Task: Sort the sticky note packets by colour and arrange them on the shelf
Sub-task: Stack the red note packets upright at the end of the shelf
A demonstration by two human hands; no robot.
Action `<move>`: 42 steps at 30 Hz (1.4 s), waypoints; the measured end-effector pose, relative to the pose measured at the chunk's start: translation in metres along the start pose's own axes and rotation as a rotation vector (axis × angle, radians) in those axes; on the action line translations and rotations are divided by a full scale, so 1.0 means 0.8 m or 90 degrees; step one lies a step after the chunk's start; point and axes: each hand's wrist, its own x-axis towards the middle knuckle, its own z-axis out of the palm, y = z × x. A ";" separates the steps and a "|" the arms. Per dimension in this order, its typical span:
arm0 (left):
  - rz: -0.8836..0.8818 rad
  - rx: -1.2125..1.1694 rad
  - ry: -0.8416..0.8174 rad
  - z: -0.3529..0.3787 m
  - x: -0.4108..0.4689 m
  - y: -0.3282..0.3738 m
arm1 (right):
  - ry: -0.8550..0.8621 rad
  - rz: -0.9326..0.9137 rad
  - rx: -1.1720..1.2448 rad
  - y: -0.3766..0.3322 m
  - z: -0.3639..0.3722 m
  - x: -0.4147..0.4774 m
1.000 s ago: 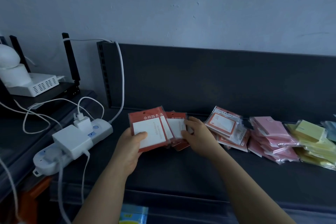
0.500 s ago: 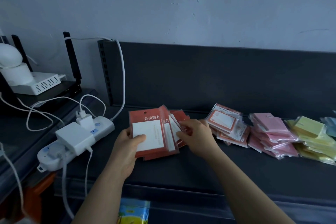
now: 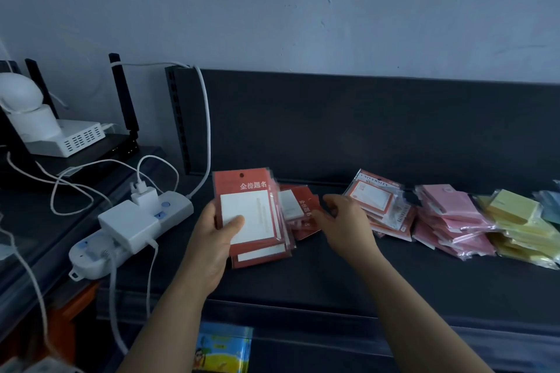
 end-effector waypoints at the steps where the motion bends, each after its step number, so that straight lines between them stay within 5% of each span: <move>1: 0.004 -0.004 0.005 -0.002 0.000 0.000 | -0.021 0.025 -0.029 -0.001 0.000 0.003; 5: -0.006 -0.016 -0.016 -0.005 -0.003 -0.001 | -0.085 0.139 -0.054 -0.006 0.013 0.013; 9: -0.018 -0.004 -0.033 -0.006 -0.006 0.001 | -0.061 0.205 0.132 -0.006 0.008 0.021; 16: -0.015 0.051 -0.008 -0.014 -0.006 0.002 | 0.043 0.152 0.458 -0.023 -0.041 0.025; 30: 0.006 0.162 -0.010 0.001 0.000 -0.011 | -0.110 0.017 0.294 -0.041 0.008 0.023; 33: 0.035 0.158 0.054 -0.012 0.005 -0.010 | -0.084 0.021 0.124 -0.028 0.013 0.039; 42: 0.039 0.168 0.090 -0.029 0.013 -0.010 | -0.256 0.031 -0.133 -0.018 0.043 0.057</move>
